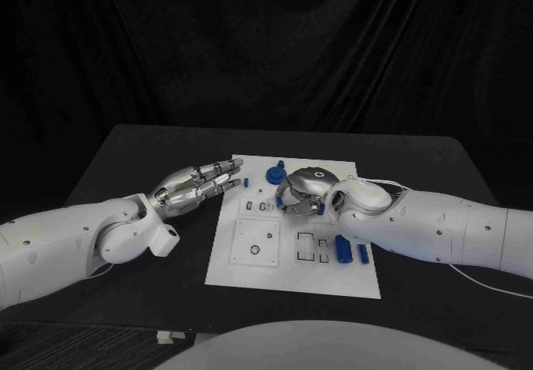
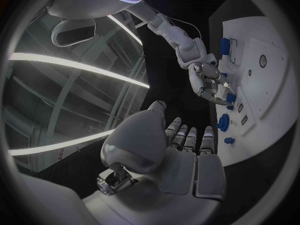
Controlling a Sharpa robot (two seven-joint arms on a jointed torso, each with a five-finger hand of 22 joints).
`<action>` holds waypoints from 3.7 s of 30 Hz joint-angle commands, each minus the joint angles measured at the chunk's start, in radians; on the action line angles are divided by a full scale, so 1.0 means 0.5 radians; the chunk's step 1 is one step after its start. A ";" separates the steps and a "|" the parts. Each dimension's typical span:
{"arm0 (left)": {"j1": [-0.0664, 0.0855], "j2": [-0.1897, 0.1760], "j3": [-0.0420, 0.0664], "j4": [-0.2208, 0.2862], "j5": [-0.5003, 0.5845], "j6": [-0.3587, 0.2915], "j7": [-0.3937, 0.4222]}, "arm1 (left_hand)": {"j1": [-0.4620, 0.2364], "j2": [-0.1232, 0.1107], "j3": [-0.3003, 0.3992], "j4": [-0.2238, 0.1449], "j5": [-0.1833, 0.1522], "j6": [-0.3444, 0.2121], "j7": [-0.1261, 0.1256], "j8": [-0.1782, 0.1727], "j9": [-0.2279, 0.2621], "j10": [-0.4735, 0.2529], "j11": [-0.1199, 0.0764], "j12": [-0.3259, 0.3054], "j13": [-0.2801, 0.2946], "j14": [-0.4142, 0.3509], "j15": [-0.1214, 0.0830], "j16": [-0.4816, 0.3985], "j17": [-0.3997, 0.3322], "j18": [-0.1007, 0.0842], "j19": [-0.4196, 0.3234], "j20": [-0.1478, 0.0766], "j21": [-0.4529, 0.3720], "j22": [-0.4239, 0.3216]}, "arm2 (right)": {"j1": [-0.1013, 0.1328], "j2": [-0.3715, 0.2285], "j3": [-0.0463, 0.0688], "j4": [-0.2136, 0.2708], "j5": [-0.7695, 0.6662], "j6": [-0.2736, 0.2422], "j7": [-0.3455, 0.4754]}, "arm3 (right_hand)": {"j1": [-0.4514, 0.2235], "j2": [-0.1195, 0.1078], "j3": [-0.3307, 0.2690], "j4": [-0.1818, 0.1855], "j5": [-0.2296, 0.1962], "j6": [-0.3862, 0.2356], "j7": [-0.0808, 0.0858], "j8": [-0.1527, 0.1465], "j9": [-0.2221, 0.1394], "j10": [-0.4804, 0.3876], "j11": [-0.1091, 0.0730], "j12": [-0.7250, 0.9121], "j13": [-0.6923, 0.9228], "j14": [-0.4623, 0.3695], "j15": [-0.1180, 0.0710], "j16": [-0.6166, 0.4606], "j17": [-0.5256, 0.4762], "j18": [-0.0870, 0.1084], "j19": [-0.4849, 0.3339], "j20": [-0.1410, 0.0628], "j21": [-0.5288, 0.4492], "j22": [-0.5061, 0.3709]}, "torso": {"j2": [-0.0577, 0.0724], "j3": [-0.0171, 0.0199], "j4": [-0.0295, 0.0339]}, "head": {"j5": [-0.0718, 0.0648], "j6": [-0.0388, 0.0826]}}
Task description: Assemble the parts on the task board
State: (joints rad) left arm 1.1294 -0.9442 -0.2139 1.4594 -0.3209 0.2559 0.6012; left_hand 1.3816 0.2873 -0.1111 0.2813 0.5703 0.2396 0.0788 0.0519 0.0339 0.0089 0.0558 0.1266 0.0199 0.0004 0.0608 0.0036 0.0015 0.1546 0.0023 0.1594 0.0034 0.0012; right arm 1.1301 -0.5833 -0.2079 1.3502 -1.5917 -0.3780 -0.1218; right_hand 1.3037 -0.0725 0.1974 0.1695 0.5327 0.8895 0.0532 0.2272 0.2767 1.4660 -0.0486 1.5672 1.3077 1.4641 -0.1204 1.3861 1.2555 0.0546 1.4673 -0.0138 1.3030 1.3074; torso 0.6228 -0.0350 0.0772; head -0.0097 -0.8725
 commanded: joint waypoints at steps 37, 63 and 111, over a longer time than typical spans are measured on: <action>-0.004 0.006 0.002 -0.002 0.003 0.041 0.003 | 0.007 0.002 0.013 0.002 0.011 0.002 0.021 0.012 0.002 0.003 0.015 0.007 0.003 -0.001 0.016 -0.007 -0.003 0.028 -0.005 0.015 -0.007 -0.002 | -0.007 0.009 0.000 -0.021 -0.013 0.035 -0.002 | -0.119 -0.029 -0.058 -0.064 -0.597 -0.229 -0.026 -0.081 -0.066 0.210 -0.002 0.007 0.526 0.108 0.001 -0.005 -0.008 0.022 0.069 0.009 -0.025 0.298 | 0.000 -0.0002 -0.001 | 0.003 0.000; -0.004 -0.023 0.002 0.014 0.004 -0.033 -0.009 | 0.015 -0.022 0.017 -0.015 0.003 -0.017 0.013 0.008 0.000 0.003 0.011 0.011 0.003 -0.001 0.009 -0.007 -0.003 0.036 -0.005 0.020 -0.007 -0.002 | 0.294 -0.335 0.001 0.252 0.199 -0.837 0.366 | -0.480 -0.164 -0.556 0.255 -0.965 -0.261 -0.038 -0.052 -0.181 0.197 -0.019 -0.002 0.504 0.070 0.004 -0.118 -0.171 0.045 0.035 0.008 -0.169 0.267 | -0.002 0.0008 -0.002 | 0.009 0.000; 0.470 0.739 0.005 -0.267 -1.417 -0.246 -1.697 | -0.425 -0.173 -0.503 -0.019 -0.745 1.351 0.071 0.518 0.369 3.124 -0.027 2.888 3.102 3.141 -0.136 3.134 3.139 -0.261 2.957 -0.130 3.067 2.958 | 0.420 -0.703 0.001 0.477 0.998 -0.620 0.106 | -0.453 0.469 -0.795 0.238 -0.302 -0.072 0.035 0.028 -0.238 0.080 0.038 -0.126 0.256 0.059 0.051 -0.452 -0.493 0.105 0.034 0.052 -0.629 0.070 | -0.124 0.1267 -0.105 | -0.010 0.000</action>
State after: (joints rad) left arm 1.3611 -0.5814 -0.2127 1.3326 -0.9890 0.0916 -0.1954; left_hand 1.1592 0.1999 -0.3686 0.2742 0.1987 0.9285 0.1072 0.3322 0.2295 1.4662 0.0321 1.5722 1.3082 1.4665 -0.0178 1.5682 1.3080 0.0293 1.4659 0.0866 1.5406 1.3080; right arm 1.3427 -0.9337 -0.2084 1.5891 -1.0950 -0.7099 -0.0430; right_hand 1.0674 0.1620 -0.1930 0.2895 0.3787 0.8541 0.0640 0.2447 0.1588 1.4659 -0.0345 1.4988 1.3077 1.4630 -0.0960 1.1558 1.0091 0.1017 1.4600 0.0108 0.9836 1.3074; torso 0.5637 0.0221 0.0337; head -0.0162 -0.8725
